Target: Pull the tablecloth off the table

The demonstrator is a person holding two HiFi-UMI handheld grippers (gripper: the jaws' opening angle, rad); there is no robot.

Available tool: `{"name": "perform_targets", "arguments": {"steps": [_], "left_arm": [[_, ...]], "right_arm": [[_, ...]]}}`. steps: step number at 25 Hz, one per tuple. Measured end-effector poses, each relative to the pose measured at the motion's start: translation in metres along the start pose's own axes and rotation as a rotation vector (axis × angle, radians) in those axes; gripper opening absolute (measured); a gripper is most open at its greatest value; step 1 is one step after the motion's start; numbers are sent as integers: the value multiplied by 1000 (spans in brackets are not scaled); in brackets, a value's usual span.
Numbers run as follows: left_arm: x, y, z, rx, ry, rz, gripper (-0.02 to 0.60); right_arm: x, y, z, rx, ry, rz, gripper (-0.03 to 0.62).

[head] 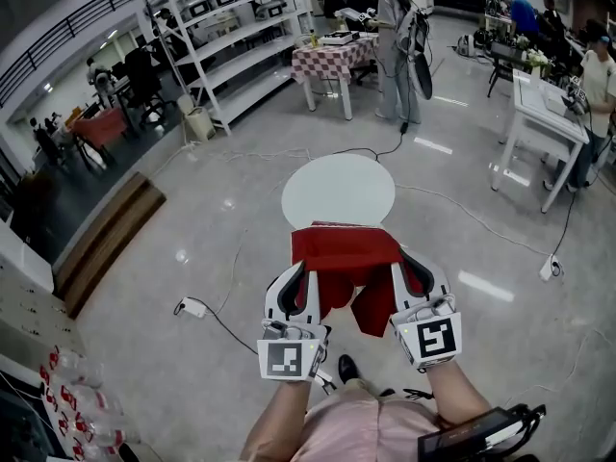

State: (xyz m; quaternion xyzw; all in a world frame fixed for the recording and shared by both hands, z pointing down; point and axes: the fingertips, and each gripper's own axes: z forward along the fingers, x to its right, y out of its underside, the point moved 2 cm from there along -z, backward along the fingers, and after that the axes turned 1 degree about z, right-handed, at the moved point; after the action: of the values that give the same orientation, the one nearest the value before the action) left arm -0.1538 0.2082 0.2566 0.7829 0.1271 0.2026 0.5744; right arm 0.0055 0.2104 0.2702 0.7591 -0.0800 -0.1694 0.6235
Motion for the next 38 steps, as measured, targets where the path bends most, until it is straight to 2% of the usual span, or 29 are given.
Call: {"name": "perform_targets", "arguments": {"steps": [10, 38], "left_arm": [[-1, 5, -9, 1, -2, -6, 37], [24, 11, 46, -10, 28, 5, 37]], "right_arm": [[-7, -1, -5, 8, -3, -3, 23], [47, 4, 4, 1, 28, 6, 23]]}}
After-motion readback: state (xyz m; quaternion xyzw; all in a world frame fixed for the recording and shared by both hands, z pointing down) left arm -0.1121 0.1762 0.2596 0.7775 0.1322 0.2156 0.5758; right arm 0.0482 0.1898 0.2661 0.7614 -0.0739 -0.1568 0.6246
